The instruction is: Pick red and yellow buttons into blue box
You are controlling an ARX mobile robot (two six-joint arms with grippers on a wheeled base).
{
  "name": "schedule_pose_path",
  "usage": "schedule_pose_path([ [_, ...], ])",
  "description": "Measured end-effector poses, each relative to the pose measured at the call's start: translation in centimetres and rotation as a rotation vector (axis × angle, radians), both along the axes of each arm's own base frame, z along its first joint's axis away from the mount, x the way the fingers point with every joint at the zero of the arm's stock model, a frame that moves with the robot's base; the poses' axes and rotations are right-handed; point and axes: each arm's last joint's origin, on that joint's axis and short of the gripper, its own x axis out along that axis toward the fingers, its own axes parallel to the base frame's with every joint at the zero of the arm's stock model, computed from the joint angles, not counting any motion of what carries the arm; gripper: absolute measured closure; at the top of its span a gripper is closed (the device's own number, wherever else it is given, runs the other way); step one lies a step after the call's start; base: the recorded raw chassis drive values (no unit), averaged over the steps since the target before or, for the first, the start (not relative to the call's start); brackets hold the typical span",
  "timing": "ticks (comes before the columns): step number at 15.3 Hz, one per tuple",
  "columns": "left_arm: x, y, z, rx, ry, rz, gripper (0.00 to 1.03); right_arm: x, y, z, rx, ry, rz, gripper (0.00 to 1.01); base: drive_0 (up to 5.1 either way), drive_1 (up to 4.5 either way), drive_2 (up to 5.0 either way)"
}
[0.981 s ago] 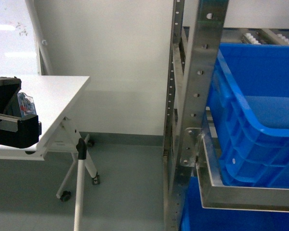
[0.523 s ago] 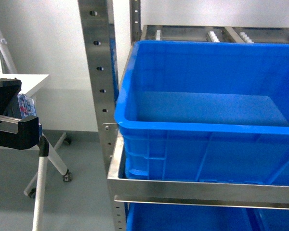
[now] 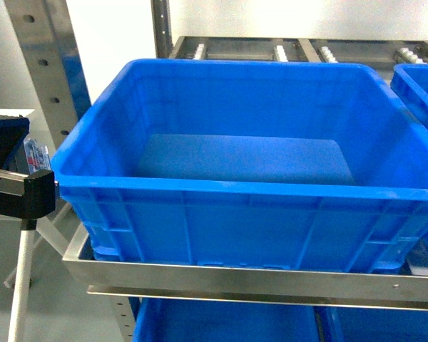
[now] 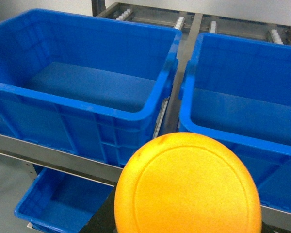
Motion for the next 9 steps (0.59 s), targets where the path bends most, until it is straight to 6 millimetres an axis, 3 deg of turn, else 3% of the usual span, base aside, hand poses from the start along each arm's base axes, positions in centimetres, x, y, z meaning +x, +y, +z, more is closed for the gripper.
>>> schedule_pose_path([
  [9, 0.01, 0.0, 0.0, 0.0, 0.001, 0.0, 0.74, 0.0, 0.0, -0.01, 0.001, 0.001, 0.0, 0.76, 5.1, -2.31, -2.3],
])
